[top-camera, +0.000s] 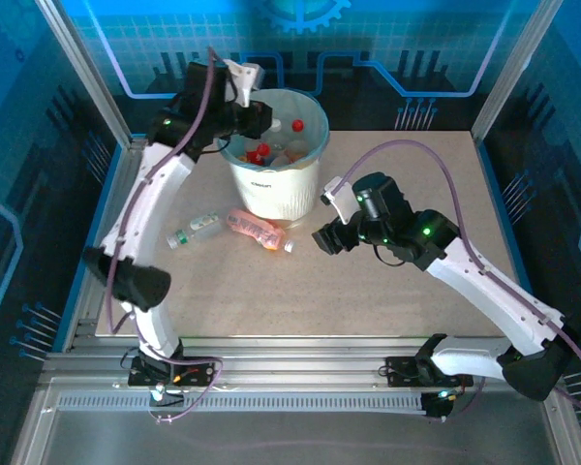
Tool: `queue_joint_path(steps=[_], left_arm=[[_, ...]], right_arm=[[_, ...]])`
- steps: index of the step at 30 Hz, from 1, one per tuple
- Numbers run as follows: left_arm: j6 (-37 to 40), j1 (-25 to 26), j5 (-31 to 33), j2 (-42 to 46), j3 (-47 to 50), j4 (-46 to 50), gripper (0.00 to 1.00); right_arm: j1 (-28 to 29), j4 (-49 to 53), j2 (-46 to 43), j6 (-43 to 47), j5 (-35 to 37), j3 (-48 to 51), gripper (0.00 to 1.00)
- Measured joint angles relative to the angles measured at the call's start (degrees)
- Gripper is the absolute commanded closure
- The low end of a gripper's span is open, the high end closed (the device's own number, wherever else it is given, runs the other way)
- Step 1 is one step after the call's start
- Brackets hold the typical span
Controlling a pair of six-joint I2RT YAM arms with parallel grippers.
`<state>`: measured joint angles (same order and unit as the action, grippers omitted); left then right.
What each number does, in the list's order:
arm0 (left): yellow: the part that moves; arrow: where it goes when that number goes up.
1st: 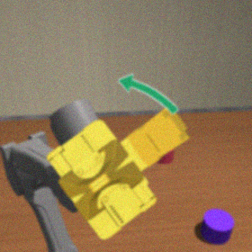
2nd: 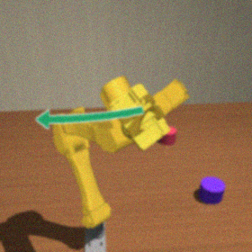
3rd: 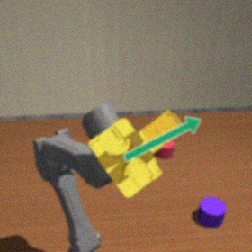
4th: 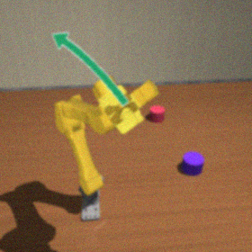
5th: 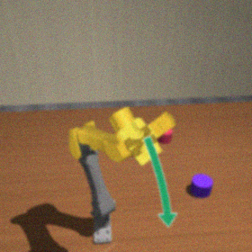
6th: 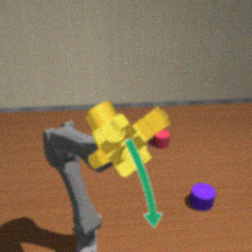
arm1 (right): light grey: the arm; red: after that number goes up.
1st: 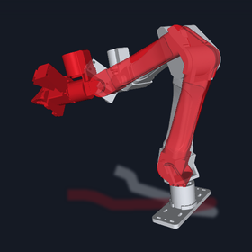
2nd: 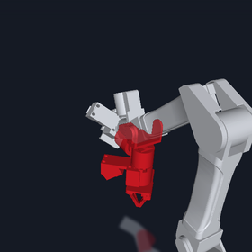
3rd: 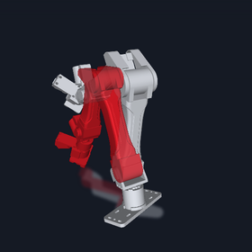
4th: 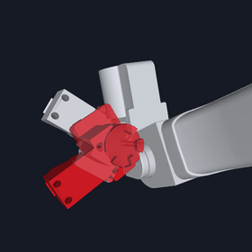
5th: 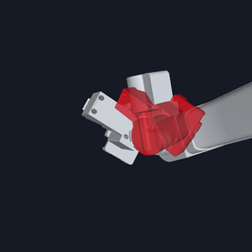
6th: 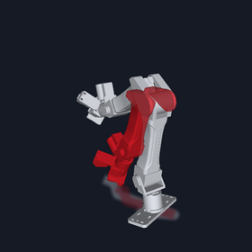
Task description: Put the plastic bottles in the bin
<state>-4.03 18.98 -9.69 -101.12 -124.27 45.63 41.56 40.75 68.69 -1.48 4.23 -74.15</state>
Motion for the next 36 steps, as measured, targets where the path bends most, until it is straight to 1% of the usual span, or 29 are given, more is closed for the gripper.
queue_joint_path(steps=[1, 3, 5, 7, 11, 13, 17, 22, 27, 31, 36], left_arm=[[-0.33, 0.00, 0.68, 3.19, 2.82, -1.07, 0.81], [-0.42, 0.00, 1.86, 9.44, 8.61, -2.86, 0.75], [-0.55, 0.00, 3.26, 16.57, 16.15, -5.14, 0.71], [-0.50, 0.00, 4.63, 23.26, 23.87, -7.08, 0.63], [-1.38, 0.00, 7.63, 35.04, 38.88, -8.68, 0.60], [-2.14, 0.00, 9.53, 40.28, 45.35, -8.63, 0.58], [-4.09, 0.00, 12.20, 49.27, 54.93, -7.98, 0.56], [-6.67, -0.02, 14.82, 57.83, 61.96, -6.36, 0.55], [-9.09, -0.02, 16.15, 62.20, 65.40, -4.68, 0.55], [-10.67, -0.02, 16.55, 64.02, 66.51, -3.02, 0.54], [-11.13, -0.02, 16.81, 65.64, 66.66, -1.46, 0.54]], right_arm=[[0.02, 0.02, 0.02, -0.02, -0.24, -0.26, 0.26], [0.39, 0.11, 0.20, -0.02, -0.22, -0.70, 0.25], [1.40, 0.17, 1.27, -0.02, -0.15, -1.49, 0.25], [2.75, -0.11, 2.75, -0.02, -0.11, -1.84, 0.25], [5.49, -2.95, 6.45, -0.04, -0.17, -0.83, 0.24], [6.05, -6.25, 7.72, -0.50, -0.17, 1.73, 0.23], [6.05, -13.11, 11.17, -1.11, 0.24, 7.30, 0.23], [6.01, -22.60, 18.23, -1.01, 0.87, 13.03, 0.22], [5.95, -28.94, 25.73, 0.35, 1.42, 13.53, 0.22], [5.29, -31.26, 30.71, 1.92, 2.10, 13.11, 0.22], [4.09, -32.02, 34.73, 3.50, 3.13, 12.11, 0.24]])
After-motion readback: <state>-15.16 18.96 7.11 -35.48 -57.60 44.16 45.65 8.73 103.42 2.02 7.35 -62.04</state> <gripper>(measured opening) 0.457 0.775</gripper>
